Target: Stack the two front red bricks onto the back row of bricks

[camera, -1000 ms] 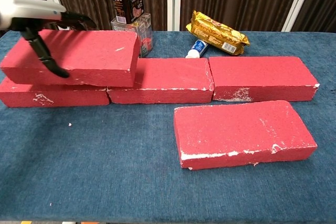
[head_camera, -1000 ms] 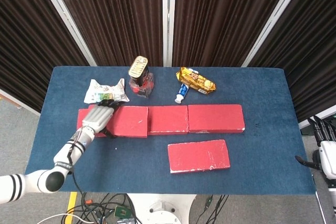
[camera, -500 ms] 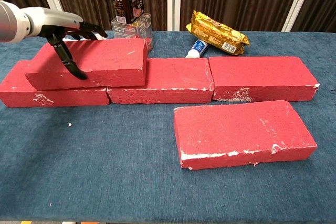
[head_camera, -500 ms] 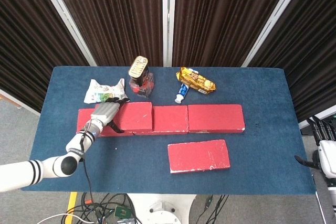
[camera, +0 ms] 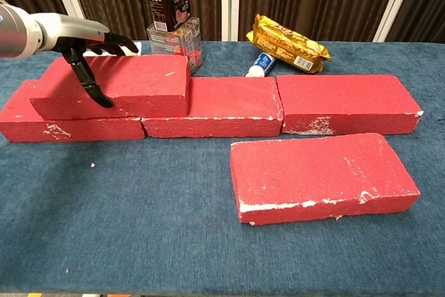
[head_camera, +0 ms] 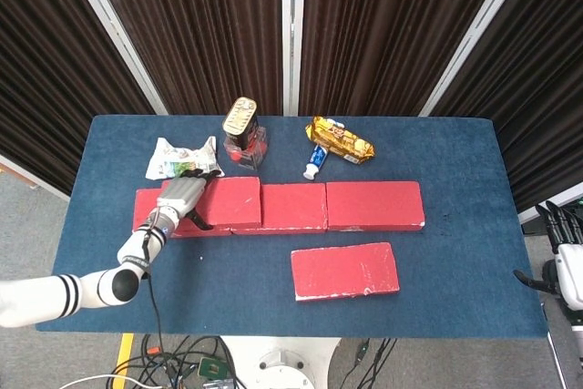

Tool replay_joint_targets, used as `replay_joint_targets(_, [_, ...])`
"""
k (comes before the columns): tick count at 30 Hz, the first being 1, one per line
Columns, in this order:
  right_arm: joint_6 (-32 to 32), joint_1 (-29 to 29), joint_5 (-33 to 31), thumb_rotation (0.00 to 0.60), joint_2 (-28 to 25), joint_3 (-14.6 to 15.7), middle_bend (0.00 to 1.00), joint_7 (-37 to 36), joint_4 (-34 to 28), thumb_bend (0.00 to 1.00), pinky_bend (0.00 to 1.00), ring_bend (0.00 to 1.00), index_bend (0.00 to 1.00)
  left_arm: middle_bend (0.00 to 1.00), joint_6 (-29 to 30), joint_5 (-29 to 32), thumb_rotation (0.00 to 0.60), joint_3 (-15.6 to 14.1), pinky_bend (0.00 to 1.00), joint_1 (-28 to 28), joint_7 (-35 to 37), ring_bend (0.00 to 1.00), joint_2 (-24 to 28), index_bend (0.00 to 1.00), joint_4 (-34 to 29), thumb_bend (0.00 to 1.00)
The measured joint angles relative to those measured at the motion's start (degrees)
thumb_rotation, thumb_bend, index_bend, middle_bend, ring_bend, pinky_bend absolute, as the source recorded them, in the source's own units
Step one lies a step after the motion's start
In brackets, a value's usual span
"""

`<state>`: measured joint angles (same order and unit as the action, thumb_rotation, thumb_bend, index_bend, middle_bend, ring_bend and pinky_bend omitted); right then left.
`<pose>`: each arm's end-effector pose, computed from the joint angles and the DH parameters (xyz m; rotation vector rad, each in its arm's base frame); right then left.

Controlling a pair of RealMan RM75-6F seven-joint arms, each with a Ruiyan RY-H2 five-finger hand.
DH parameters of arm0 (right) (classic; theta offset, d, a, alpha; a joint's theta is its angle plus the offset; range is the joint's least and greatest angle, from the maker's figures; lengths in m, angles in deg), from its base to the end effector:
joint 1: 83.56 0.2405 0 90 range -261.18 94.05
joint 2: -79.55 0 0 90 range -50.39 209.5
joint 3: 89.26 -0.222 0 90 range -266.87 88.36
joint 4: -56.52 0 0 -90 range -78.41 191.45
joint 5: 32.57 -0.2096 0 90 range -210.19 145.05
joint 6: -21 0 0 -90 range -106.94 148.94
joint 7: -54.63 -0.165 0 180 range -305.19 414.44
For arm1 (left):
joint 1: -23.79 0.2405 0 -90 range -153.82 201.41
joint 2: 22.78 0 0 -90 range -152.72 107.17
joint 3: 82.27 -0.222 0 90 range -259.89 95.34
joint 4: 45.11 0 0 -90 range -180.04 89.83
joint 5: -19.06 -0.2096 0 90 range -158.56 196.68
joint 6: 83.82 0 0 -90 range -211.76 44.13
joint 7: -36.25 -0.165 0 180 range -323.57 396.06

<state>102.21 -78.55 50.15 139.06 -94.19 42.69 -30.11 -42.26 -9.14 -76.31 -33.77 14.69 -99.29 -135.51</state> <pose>-0.3147 -0.2095 0.1824 1.3125 -0.9612 0.8960 -0.1331 0.3699 -0.0033 -1.8134 -1.3063 -0.6181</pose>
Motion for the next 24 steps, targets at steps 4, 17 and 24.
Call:
replay_joint_targets(4, [-0.15,0.04,-0.04,0.600,0.10,0.01,0.00,0.09,-0.01,0.00,0.00,0.00,0.00,0.21,-0.50,0.23,0.600,-0.39,0.00,-0.37,0.51,0.00,-0.02,0.00,0.58,0.02])
replay_joint_targets(17, [-0.07,-0.05,-0.23,0.600,0.05,-0.09,0.00,0.24,-0.10,0.00,0.00,0.00,0.00,0.21,0.21,-1.24,0.600,-1.00,0.00,-0.80,1.51,0.00,0.51,0.00,-0.62,0.02])
replay_joint_targets(24, [-0.35,0.07,-0.18,0.600,0.15,-0.03,0.00,0.39,-0.11,0.00,0.00,0.00,0.00,0.21,0.21,-0.97,0.600,-1.30,0.00,-1.32,1.64,0.00,0.50,0.00,-0.68,0.02])
